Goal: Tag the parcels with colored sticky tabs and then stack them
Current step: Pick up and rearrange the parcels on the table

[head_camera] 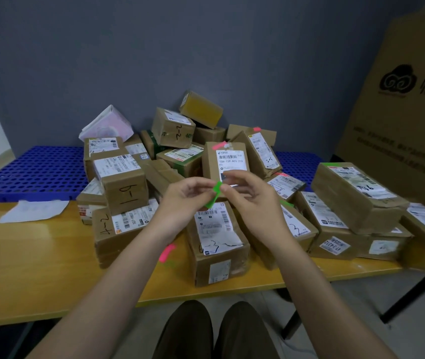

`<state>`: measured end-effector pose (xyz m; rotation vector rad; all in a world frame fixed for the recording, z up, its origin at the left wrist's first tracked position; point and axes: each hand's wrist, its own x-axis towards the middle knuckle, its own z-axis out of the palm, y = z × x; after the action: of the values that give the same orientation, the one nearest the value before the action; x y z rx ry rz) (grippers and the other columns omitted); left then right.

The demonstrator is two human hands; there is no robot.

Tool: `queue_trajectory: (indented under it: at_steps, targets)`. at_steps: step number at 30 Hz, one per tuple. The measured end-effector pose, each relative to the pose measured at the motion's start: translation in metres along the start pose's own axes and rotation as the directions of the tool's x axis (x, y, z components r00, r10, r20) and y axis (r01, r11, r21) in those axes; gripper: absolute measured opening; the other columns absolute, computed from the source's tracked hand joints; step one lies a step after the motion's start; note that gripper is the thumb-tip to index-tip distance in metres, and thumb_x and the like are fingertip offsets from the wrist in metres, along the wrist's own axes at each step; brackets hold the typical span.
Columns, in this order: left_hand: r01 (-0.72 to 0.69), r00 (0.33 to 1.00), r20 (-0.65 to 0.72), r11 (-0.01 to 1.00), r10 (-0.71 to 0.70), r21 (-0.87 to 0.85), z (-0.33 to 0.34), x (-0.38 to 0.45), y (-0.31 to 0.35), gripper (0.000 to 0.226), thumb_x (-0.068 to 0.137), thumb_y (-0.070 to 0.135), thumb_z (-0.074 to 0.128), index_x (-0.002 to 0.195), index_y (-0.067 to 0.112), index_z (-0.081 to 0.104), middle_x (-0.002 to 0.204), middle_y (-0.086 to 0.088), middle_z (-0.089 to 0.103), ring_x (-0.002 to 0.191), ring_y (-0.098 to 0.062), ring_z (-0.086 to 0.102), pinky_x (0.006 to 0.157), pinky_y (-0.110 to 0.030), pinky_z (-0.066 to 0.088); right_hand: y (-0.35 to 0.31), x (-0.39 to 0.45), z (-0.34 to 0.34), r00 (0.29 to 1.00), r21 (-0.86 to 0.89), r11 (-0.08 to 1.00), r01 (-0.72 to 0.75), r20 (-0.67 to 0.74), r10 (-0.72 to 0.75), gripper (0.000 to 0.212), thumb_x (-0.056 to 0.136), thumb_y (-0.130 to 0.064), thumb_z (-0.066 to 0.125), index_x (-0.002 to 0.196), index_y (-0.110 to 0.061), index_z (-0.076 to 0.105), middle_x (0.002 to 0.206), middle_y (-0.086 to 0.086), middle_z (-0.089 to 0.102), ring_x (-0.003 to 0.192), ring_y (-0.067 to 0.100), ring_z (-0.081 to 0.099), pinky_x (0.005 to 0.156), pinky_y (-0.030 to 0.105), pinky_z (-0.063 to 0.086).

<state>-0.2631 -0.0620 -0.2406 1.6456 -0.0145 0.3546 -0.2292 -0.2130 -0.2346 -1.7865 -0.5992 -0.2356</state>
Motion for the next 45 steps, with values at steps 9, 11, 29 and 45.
queue_trajectory:
  at_steps: [9,11,29,45]
  targets:
    - [0.039,0.993,-0.102,0.989,-0.054,-0.143,-0.005,0.013,0.001,0.024,0.087,0.011,0.065,0.11,0.02,0.067,0.097,0.001,0.071,0.082,-0.004,0.067,0.067,-0.016,0.052,0.005,0.018,0.015,0.972,0.415,0.89,-0.189,-0.052,0.231,0.02,0.085,0.002,0.067,0.1,-0.011,0.066,0.087,0.005,0.065,0.078,0.013,0.066,0.066,0.018,0.054]
    - [0.039,0.988,-0.145,0.987,-0.062,-0.153,-0.005,0.016,0.001,0.019,0.087,0.012,0.067,0.104,0.018,0.068,0.097,-0.002,0.07,0.081,-0.007,0.067,0.066,-0.016,0.053,0.012,0.02,0.018,0.988,0.121,0.992,-0.044,-0.143,0.062,0.018,0.085,-0.008,0.07,0.1,-0.019,0.065,0.097,0.0,0.061,0.085,0.008,0.061,0.068,0.013,0.05]
    - [0.114,0.987,-0.058,0.908,-0.15,-0.403,0.001,0.027,0.005,0.012,0.09,0.016,0.06,0.099,0.015,0.068,0.092,-0.001,0.074,0.089,-0.016,0.071,0.08,-0.026,0.055,0.026,0.035,0.018,0.74,-0.626,0.574,0.528,0.008,-0.672,0.019,0.087,-0.013,0.057,0.091,-0.004,0.073,0.087,0.004,0.073,0.084,0.018,0.065,0.076,0.022,0.047]
    - [0.131,0.991,0.049,0.976,-0.124,-0.175,-0.01,0.025,0.005,0.009,0.085,0.009,0.065,0.09,0.011,0.072,0.083,-0.007,0.075,0.077,-0.016,0.072,0.073,-0.023,0.058,0.004,0.047,-0.008,0.937,-0.35,0.889,0.296,0.286,-0.199,0.008,0.08,-0.011,0.074,0.084,-0.017,0.075,0.082,-0.007,0.07,0.08,0.008,0.062,0.071,0.025,0.054]
